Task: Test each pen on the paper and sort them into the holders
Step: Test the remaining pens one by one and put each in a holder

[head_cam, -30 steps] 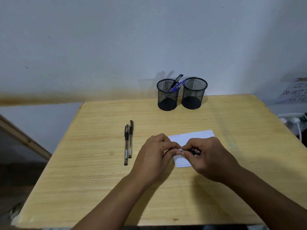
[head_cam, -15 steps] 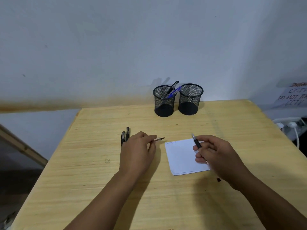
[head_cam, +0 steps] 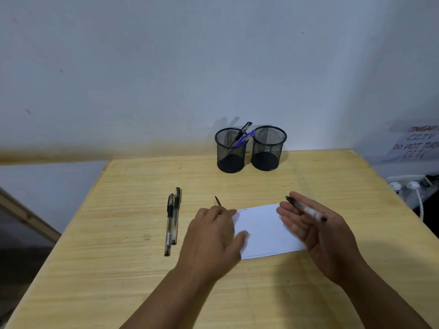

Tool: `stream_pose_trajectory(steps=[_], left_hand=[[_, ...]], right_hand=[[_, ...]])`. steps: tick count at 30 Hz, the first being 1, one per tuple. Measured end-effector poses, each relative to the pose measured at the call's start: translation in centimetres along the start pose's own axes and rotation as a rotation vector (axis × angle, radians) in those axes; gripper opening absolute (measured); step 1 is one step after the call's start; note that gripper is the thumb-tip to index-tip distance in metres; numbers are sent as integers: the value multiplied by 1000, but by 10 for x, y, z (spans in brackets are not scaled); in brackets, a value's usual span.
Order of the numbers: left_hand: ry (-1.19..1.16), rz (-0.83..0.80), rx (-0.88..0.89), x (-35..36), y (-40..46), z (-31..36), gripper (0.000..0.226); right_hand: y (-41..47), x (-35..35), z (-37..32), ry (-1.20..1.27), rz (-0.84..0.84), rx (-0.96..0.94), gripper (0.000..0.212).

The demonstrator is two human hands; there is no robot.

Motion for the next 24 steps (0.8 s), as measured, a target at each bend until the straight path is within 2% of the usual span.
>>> stream_pose_trajectory(steps=[3, 6, 11, 14, 20, 24], left_hand=[[78, -80, 17, 14, -4, -1, 64], [130, -128, 34, 20, -6, -1, 68], [158, -166, 58, 21, -8, 1, 71], [153, -174, 64, 20, -8, 2, 73], [146, -167, 55, 19, -5, 3, 75], [160, -168, 57, 21, -3, 3, 79]], right_hand=[[4, 1, -3, -200, 57, -110, 27], [9, 7, -10, -468, 162, -248, 13], [24, 21, 1, -612, 135, -298, 9], [28, 24, 7, -792, 113, -349, 11], [33, 18, 12, -877, 181, -359, 9], [38, 19, 14, -949, 158, -369, 4]])
Point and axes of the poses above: each hand's wrist, its own y-axis towards the middle knuckle, its own x-axis out of the palm, z = x × y, the point moved 8 cm from there along y, towards the middle knuckle, and after that the axes turned 1 degree about -x, right-handed, at the moved point
